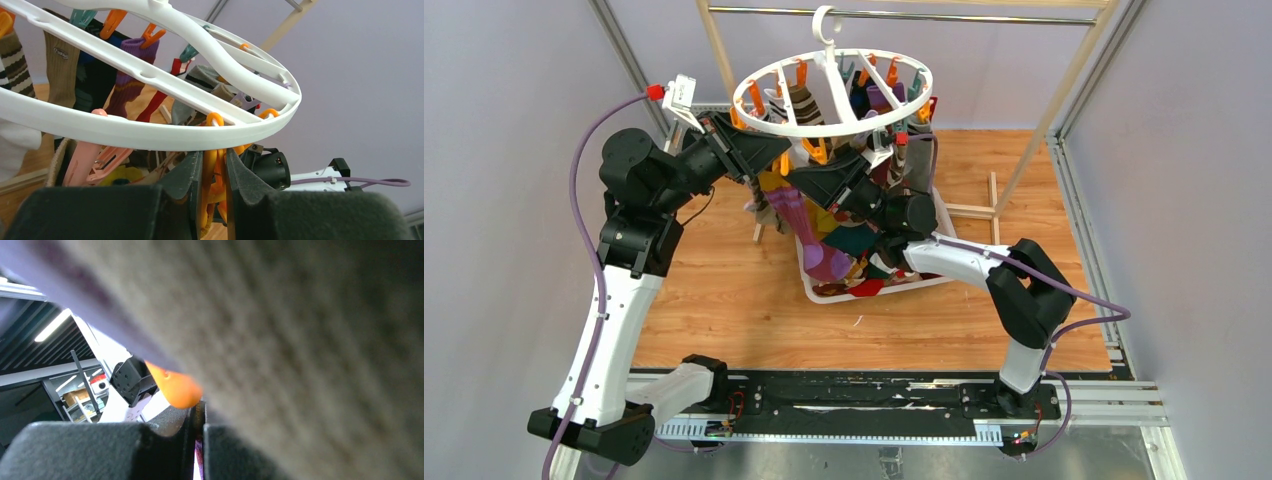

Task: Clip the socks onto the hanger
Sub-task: Clamp the sock onto the hanger.

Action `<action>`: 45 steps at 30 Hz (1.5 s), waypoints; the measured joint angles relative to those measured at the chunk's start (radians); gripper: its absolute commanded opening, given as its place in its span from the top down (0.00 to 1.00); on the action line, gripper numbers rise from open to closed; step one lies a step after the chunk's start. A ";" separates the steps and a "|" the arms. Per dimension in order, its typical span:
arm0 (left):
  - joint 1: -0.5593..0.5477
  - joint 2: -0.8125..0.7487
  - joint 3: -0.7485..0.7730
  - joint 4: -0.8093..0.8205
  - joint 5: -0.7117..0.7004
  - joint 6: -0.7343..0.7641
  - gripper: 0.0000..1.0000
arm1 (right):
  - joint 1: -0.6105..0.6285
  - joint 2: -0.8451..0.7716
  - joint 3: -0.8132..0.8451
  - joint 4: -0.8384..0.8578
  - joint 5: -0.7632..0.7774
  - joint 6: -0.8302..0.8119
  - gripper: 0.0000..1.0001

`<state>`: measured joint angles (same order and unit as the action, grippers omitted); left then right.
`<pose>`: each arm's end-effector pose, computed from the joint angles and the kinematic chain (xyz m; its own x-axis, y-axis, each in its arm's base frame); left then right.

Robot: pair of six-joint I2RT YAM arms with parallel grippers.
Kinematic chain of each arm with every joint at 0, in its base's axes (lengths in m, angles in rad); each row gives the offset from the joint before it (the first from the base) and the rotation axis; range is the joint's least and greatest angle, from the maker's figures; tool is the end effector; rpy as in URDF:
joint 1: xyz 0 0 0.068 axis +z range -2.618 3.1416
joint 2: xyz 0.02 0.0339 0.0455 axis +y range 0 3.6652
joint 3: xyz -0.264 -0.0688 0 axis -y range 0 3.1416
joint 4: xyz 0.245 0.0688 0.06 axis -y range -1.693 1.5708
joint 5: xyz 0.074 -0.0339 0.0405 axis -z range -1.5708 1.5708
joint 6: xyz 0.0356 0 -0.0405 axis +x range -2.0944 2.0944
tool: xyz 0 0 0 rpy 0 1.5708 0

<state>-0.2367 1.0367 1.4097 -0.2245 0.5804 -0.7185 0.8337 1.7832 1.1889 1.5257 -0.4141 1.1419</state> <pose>0.1845 -0.0646 0.5012 -0.3678 -0.4775 -0.7979 0.6392 0.4934 -0.5899 0.2420 0.2879 0.3696 -0.5389 0.6450 -0.5418 -0.8395 -0.3584 0.4084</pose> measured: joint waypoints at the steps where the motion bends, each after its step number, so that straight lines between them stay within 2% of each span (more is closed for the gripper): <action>1: 0.000 0.000 0.000 0.000 0.001 0.000 1.00 | 0.000 0.000 0.000 0.000 0.000 0.002 1.00; 26: 0.005 0.000 -0.002 0.022 0.012 -0.019 1.00 | -0.011 -0.013 0.027 0.000 0.023 0.052 1.00; 30: 0.005 0.000 -0.002 0.022 0.011 -0.019 0.85 | -0.011 -0.013 0.027 -0.002 0.022 0.055 1.00; 32: 0.005 0.000 -0.002 0.022 0.011 -0.018 0.73 | -0.010 -0.014 0.027 -0.003 0.022 0.055 1.00; 37: 0.005 0.000 -0.002 0.017 0.010 -0.007 0.57 | -0.010 -0.014 0.027 -0.003 0.023 0.056 0.90; 45: 0.004 -0.020 -0.010 -0.001 0.018 0.002 0.53 | -0.010 -0.015 0.027 -0.003 0.033 0.060 0.81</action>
<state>-0.2329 1.0164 1.3998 -0.2256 0.5987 -0.7162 0.8234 1.7683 1.2163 1.5230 -0.3813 1.2018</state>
